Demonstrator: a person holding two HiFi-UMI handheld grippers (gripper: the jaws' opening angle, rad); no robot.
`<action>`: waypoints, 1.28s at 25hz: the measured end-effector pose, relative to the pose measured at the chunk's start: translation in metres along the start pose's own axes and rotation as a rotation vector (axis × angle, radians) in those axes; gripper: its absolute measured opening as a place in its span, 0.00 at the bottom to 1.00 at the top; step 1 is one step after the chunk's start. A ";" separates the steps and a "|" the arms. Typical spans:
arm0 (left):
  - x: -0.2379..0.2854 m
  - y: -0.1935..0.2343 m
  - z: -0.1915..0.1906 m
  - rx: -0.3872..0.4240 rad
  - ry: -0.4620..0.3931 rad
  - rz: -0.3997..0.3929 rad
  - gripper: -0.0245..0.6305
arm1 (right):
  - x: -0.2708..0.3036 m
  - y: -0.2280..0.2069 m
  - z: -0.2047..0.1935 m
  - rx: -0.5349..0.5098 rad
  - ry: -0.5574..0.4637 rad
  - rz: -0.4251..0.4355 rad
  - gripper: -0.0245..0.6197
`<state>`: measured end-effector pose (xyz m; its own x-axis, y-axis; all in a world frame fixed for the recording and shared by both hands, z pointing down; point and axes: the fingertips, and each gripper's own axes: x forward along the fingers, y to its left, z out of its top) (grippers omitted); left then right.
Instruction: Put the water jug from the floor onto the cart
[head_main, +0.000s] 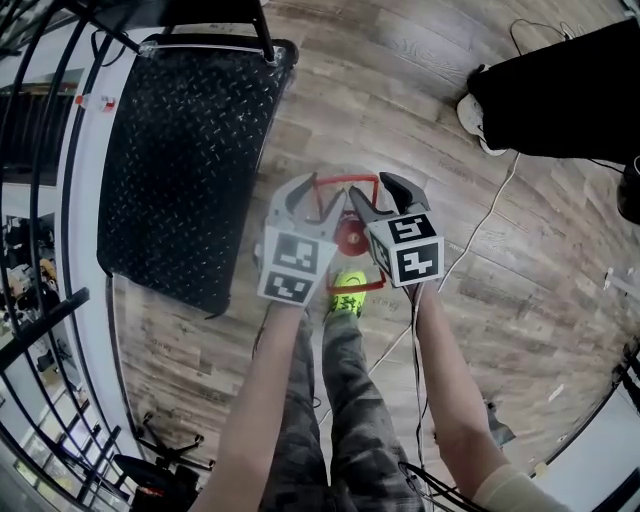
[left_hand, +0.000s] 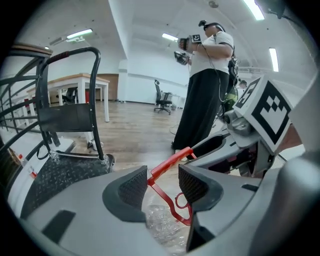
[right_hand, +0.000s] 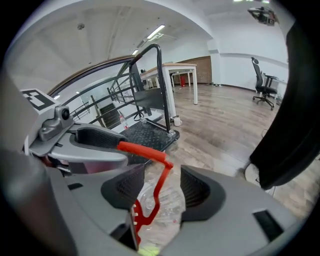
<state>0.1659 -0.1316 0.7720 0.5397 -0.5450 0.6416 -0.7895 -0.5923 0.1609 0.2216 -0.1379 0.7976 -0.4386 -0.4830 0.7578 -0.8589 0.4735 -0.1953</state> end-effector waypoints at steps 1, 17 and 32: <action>-0.002 0.001 0.000 0.005 -0.001 0.009 0.30 | 0.002 -0.002 0.000 -0.003 0.002 -0.004 0.39; 0.029 0.017 -0.020 -0.097 0.061 -0.004 0.30 | 0.021 0.002 0.003 -0.015 -0.012 -0.001 0.19; 0.009 0.000 0.001 0.041 -0.026 0.025 0.19 | -0.006 0.009 0.012 0.017 -0.120 0.035 0.09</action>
<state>0.1705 -0.1368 0.7771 0.5278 -0.5748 0.6253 -0.7904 -0.6019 0.1139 0.2133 -0.1397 0.7832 -0.4964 -0.5514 0.6705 -0.8462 0.4798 -0.2319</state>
